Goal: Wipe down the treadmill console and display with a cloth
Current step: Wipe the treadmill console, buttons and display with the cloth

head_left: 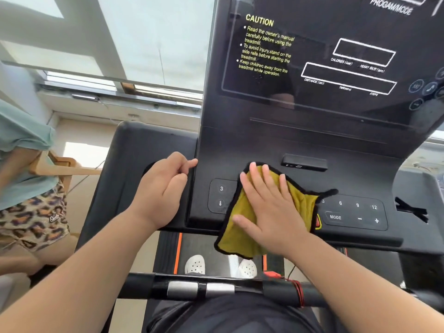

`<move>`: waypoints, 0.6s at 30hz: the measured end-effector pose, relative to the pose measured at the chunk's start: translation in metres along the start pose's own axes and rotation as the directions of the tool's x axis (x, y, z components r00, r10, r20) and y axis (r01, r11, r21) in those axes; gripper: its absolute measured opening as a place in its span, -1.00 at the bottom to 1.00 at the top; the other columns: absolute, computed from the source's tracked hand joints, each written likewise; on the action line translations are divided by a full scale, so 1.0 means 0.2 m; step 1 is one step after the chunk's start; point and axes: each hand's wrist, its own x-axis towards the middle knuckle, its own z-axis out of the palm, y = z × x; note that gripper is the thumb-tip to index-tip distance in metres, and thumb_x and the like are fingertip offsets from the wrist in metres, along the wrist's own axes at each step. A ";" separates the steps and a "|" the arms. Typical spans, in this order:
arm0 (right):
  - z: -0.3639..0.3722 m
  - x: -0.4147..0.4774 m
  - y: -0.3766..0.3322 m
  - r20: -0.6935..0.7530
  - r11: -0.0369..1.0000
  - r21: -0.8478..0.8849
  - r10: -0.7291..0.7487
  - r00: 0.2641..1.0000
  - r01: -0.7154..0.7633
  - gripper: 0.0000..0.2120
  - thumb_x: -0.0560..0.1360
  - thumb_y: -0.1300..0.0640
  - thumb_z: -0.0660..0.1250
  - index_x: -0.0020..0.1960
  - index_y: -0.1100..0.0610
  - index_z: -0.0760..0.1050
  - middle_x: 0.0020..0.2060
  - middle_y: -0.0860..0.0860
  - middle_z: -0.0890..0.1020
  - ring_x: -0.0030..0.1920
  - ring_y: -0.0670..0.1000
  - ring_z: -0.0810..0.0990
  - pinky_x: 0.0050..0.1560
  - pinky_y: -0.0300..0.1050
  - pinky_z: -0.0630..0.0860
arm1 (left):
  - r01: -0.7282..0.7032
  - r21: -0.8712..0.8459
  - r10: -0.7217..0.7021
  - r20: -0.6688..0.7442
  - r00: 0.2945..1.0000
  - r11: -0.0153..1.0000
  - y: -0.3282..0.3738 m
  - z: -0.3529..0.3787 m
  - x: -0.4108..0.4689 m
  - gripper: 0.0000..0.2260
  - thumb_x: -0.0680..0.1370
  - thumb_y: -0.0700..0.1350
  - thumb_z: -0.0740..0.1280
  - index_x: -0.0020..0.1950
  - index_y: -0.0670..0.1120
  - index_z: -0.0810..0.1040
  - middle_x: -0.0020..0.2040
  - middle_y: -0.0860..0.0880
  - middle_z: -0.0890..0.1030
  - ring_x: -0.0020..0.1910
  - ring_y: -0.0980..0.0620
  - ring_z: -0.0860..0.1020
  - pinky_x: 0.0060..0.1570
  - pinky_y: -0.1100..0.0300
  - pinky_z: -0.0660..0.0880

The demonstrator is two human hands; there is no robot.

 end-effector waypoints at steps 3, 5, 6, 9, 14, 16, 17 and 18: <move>-0.05 0.15 -0.14 -0.021 0.998 0.009 0.056 0.998 -0.056 -0.07 0.52 -0.54 -0.29 0.69 0.02 -0.21 0.66 0.04 -0.27 0.64 0.13 -0.35 0.60 0.32 -0.28 | -0.002 0.021 0.002 -0.012 1.000 1.000 -0.01 0.00 0.00 -0.87 0.56 -0.15 0.05 -0.17 -0.03 0.31 0.02 -0.18 0.67 0.14 0.36 0.54 -0.24 0.30 0.31; -0.05 0.19 -0.25 -0.008 0.997 0.005 -0.078 0.997 0.078 -0.07 0.53 -0.54 -0.18 0.69 0.03 -0.15 0.67 0.04 -0.22 0.65 0.14 -0.31 0.60 0.35 -0.23 | 0.001 -0.005 -0.001 -0.021 1.000 1.000 -0.01 -0.01 0.00 -0.87 0.56 -0.14 0.06 -0.16 -0.02 0.33 0.07 -0.10 0.68 0.02 0.41 0.56 -0.11 0.17 0.42; -0.03 0.17 -0.29 -0.006 0.985 -0.001 -0.170 0.985 0.170 -0.07 0.53 -0.54 -0.12 0.69 0.03 -0.11 0.67 0.03 -0.17 0.66 0.14 -0.27 0.60 0.34 -0.20 | 0.005 -0.021 -0.006 -0.023 1.000 1.000 -0.01 -0.01 0.01 -0.87 0.56 -0.14 0.06 -0.15 -0.04 0.34 0.09 -0.07 0.69 0.08 0.39 0.56 -0.04 0.09 0.46; 0.04 0.04 -0.30 0.001 0.929 -0.050 -0.366 0.931 0.366 -0.11 0.56 -0.50 -0.02 0.69 0.03 -0.02 0.68 0.01 -0.06 0.67 0.12 -0.17 0.62 0.28 -0.16 | 0.011 -0.041 -0.011 -0.017 1.000 0.999 0.01 -0.01 0.01 -0.88 0.55 -0.16 0.06 -0.16 -0.07 0.33 0.11 -0.12 0.69 0.20 0.27 0.47 -0.15 0.08 0.42; 0.08 -0.13 -0.05 -0.014 0.961 -0.048 -0.272 0.962 0.271 -0.18 0.60 -0.46 -0.11 0.69 0.00 0.01 0.68 0.00 -0.02 0.67 0.12 -0.14 0.59 0.29 -0.04 | 0.007 -0.015 -0.007 -0.004 1.000 1.000 0.00 0.01 -0.02 -0.87 0.56 -0.16 0.05 -0.18 -0.09 0.30 0.03 -0.34 0.64 0.10 0.41 0.15 -0.32 0.39 0.26; 0.04 -0.09 0.00 -0.007 0.993 -0.003 -0.119 0.993 0.119 -0.18 0.59 -0.48 -0.19 0.69 -0.01 -0.04 0.69 -0.01 -0.08 0.67 0.11 -0.20 0.60 0.33 -0.06 | 0.011 0.004 -0.011 0.011 1.000 1.000 -0.02 0.01 -0.02 -0.85 0.58 -0.12 0.04 -0.17 -0.06 0.31 -0.02 -0.36 0.63 0.28 0.37 0.37 -0.24 0.42 0.31; 0.02 -0.05 -0.01 -0.006 0.999 0.012 -0.047 0.999 0.047 -0.16 0.57 -0.49 -0.24 0.69 -0.02 -0.08 0.68 -0.02 -0.13 0.66 0.10 -0.24 0.61 0.33 -0.11 | 0.016 0.017 -0.016 0.016 1.000 1.000 -0.03 0.01 -0.02 -0.84 0.58 -0.10 0.03 -0.17 -0.04 0.31 -0.02 -0.34 0.63 0.30 0.33 0.46 -0.21 0.42 0.32; 0.00 0.00 -0.02 -0.011 1.000 0.020 0.014 1.000 -0.014 -0.14 0.55 -0.50 -0.29 0.69 -0.03 -0.13 0.68 -0.02 -0.17 0.66 0.10 -0.28 0.61 0.32 -0.17 | 0.017 0.026 -0.017 0.015 1.000 1.000 -0.03 0.01 -0.02 -0.84 0.58 -0.09 0.03 -0.17 -0.03 0.31 -0.02 -0.33 0.64 0.29 0.29 0.50 -0.21 0.42 0.32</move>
